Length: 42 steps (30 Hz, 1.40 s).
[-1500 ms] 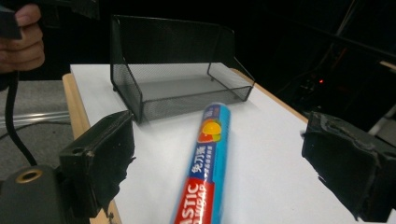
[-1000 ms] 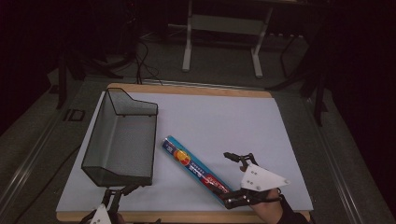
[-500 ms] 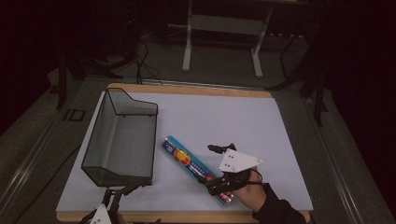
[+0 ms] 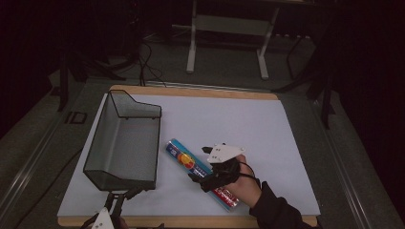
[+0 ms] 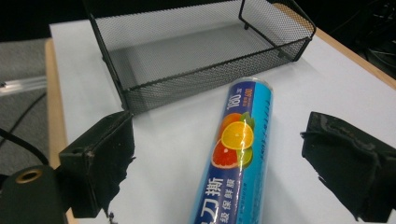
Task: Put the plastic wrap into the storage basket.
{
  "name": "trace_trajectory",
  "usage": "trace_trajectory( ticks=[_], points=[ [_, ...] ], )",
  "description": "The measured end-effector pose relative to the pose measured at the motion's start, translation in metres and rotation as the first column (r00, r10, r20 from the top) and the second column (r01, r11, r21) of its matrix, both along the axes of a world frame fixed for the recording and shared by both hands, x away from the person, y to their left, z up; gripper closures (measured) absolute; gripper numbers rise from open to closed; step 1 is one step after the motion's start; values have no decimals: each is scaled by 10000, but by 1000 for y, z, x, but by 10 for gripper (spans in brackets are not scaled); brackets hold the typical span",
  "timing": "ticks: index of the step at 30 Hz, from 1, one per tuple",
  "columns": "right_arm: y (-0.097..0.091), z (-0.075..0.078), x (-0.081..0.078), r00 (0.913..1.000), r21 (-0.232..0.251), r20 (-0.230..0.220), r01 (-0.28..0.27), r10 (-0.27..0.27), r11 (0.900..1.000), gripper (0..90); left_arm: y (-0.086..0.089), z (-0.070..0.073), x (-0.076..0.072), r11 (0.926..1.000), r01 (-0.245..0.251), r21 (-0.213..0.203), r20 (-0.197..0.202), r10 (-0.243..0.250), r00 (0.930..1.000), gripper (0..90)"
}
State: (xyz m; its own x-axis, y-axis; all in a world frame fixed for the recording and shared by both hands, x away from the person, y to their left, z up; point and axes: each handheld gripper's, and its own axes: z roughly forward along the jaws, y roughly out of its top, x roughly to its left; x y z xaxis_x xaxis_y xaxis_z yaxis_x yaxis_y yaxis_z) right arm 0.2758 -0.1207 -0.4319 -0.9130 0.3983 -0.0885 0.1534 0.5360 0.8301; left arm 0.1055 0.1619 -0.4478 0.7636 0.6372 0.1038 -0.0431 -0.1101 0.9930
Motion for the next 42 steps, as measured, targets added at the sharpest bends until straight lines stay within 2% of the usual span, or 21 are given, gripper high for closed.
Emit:
trace_trajectory(
  ticks=[3, 4, 8, 14, 16, 18, 20, 22, 23, 24, 25, 26, 28, 30, 32, 35, 36, 37, 38, 40, 42],
  points=[
    [4, -4, 2, 9999, -212, -119, -25, 22, 9998, 94, -1, 0, 0, 10000, -56, 70, -26, 56, 10000, 20],
    [9, -9, 5, 9983, -432, -584, -84, 59, 9990, 93, 0, 0, 1, 10000, -49, 70, -39, 49, 10000, 20],
    [14, -15, 10, 9958, -714, -911, -114, 49, 9974, 88, 1, 0, 1, 10000, -68, -17, -64, 68, 10000, 20],
    [19, -27, 23, 9906, -1259, -1178, 552, -701, 9905, 87, 1, 0, 1, 10000, -13, -16, -80, 13, 10000, 20],
    [21, -30, 27, 9858, -1473, -1463, 612, -830, 9872, 87, 1, 0, 1, 10000, -9, -7, -94, 9, 10000, 20],
    [24, -34, 31, 9755, -1906, -1885, 772, -1136, 9786, 87, 1, 0, 1, 10000, 38, 30, -141, -38, 9999, 20],
    [28, -39, 34, 9664, -2508, -2059, 996, -1536, 9629, 88, 1, 0, 1, 10000, 37, 29, -135, -37, 9999, 20],
    [29, -42, 35, 9636, -2642, -2201, 912, -1521, 9601, 88, 1, 0, 1, 10000, 56, 4, -125, -56, 9999, 20],
    [30, -44, 36, 9623, -2721, -2168, 1020, -1643, 9568, 98, 1, 0, 1, 10000, 54, 14, -116, -54, 9999, 20],
    [32, -46, 38, 9571, -2998, -2263, 1085, -1812, 9478, 99, 1, 0, 1, 10000, 67, 6, -115, -67, 9999, 20],
    [32, -46, 38, 9571, -2998, -2263, 1085, -1812, 9478, 99, 1, 0, 1, 10000, 67, 6, -115, -67, 9999, 20],
    [34, -49, 40, 9482, -3202, -2420, 1222, -2058, 9394, 109, 1, 0, 1, 10000, 62, 4, -107, -62, 9999, 20],
    [35, -52, 43, 9404, -3479, -2626, 1166, -2161, 9302, 131, 1, 0, 1, 10000, 68, 8, -115, -68, 9999, 20],
    [37, -55, 47, 9267, -3807, -2968, 1065, -2305, 9185, 132, 1, -1, 1, 10000, 75, 13, -109, -74, 9999, 20],
    [39, -60, 51, 9119, -4241, -3187, 1068, -2586, 8993, 139, 1, 0, 1, 10000, 75, 22, -106, -75, 9999, 20],
    [40, -61, 52, 9100, -4386, -3202, 1040, -2634, 8926, 145, 1, -1, 1, 10000, 77, 9, -102, -77, 9999, 20],
    [43, -63, 54, 9007, -4725, -3360, 917, -2753, 8766, 168, 1, -1, 1, 10000, 84, 14, -105, -84, 9999, 20],
    [43, -63, 54, 9007, -4725, -3360, 917, -2753, 8766, 168, 1, -1, 2, 10000, 88, 12, -108, -88, 9999, 20],
    [46, -63, 56, 8959, -5043, -3366, 884, -2898, 8590, 184, 1, -1, 2, 10000, 96, 6, -108, -96, 9999, 20],
    [48, -64, 58, 8788, -5301, -3647, 758, -3078, 8445, 185, 1, -1, 2, 9999, 108, 15, -108, -108, 9999, 20],
    [51, -66, 61, 8727, -5601, -3632, 755, -3264, 8250, 206, 1, -1, 1, 9999, 98, 44, -96, -97, 9999, 20]
  ],
)
